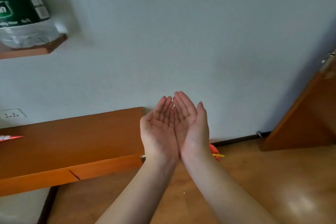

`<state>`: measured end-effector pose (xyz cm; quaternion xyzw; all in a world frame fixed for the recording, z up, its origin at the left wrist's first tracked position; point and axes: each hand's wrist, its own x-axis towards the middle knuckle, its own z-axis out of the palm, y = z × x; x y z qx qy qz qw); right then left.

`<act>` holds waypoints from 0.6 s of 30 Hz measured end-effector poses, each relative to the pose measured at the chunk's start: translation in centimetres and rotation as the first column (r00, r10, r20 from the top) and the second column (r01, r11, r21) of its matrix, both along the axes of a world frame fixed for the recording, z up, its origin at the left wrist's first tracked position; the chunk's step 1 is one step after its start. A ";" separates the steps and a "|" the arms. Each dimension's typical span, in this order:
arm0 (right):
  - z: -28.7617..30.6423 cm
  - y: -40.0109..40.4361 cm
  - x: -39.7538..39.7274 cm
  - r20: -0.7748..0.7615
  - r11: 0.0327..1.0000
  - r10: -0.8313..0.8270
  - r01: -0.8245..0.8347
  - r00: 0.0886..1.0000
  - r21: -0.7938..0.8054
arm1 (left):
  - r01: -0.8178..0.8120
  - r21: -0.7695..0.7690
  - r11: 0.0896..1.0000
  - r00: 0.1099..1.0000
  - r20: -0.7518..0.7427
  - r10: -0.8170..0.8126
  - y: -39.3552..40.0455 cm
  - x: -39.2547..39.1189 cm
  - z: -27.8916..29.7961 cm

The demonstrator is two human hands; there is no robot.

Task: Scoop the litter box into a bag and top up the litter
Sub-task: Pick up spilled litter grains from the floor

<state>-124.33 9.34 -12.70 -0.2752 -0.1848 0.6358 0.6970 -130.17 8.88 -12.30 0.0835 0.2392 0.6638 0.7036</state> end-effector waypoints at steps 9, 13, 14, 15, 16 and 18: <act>-1.1 0.1 16.6 -0.073 0.995 -0.101 0.101 0.992 -0.012 | 0.115 -0.009 0.993 0.993 0.029 -0.114 0.7 16.6 -1.0; -1.6 0.9 19.8 -0.091 0.995 -0.101 0.099 0.991 -0.025 | 0.111 -0.023 0.994 0.993 0.028 -0.111 1.5 19.8 -1.5; -1.8 1.2 20.3 -0.093 0.995 -0.099 0.097 0.991 -0.027 | 0.106 -0.031 0.994 0.994 0.026 -0.105 1.8 20.4 -1.7; -2.0 1.7 20.8 -0.095 0.995 -0.098 0.095 0.991 -0.030 | 0.103 -0.041 0.994 0.995 0.020 -0.102 2.2 20.8 -1.9; -2.3 2.1 21.1 -0.095 0.995 -0.097 0.094 0.991 -0.036 | 0.101 -0.051 0.994 0.995 0.015 -0.101 2.7 21.2 -2.1; -2.8 3.1 21.6 -0.089 0.995 -0.094 0.090 0.992 -0.049 | 0.098 -0.070 0.993 0.995 0.016 -0.097 3.7 21.7 -2.7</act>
